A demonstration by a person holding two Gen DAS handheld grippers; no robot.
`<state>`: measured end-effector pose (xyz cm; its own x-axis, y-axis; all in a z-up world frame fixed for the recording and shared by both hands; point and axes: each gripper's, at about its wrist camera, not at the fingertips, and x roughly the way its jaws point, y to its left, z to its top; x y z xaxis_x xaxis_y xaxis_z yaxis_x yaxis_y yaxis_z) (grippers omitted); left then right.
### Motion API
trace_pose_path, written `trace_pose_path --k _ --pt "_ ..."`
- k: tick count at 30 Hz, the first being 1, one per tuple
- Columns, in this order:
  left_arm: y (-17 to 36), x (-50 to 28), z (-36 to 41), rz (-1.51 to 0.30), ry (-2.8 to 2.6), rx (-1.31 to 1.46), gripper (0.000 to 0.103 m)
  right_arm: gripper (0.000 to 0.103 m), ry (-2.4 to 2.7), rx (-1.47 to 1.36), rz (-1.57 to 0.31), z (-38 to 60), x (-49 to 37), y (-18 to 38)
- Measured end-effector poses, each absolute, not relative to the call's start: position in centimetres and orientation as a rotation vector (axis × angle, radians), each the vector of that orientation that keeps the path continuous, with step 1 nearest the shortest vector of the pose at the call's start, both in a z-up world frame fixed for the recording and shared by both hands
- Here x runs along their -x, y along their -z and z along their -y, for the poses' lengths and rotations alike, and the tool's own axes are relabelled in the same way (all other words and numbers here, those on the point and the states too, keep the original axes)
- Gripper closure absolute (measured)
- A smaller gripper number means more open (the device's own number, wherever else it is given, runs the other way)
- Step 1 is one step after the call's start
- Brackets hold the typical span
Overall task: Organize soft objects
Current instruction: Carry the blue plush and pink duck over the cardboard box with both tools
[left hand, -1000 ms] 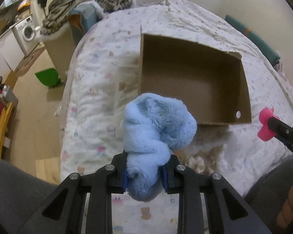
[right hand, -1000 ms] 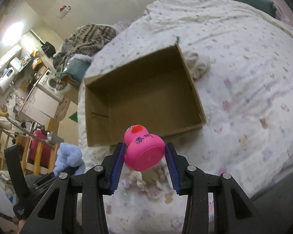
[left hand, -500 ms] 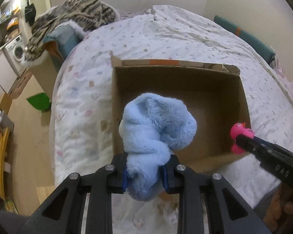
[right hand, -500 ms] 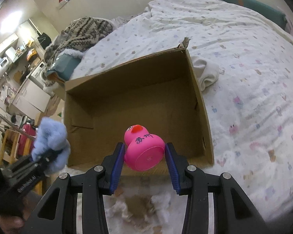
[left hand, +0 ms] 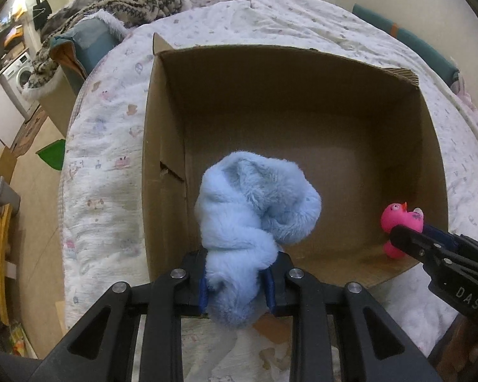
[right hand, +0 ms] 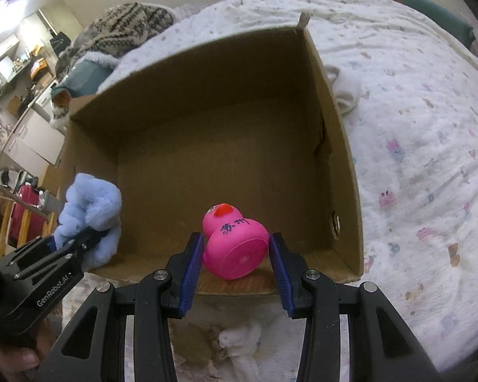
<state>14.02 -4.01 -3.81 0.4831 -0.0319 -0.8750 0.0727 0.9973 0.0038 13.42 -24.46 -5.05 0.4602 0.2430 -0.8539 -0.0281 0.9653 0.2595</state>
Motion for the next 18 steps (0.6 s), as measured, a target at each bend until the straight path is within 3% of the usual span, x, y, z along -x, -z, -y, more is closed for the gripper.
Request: trace_pose_path --k 18 --pt "3.97 -14.03 3.69 -1.090 0.073 -0.003 0.073 0.059 -0.165 -0.241 -1.103 24.53 -13.97 5.84"
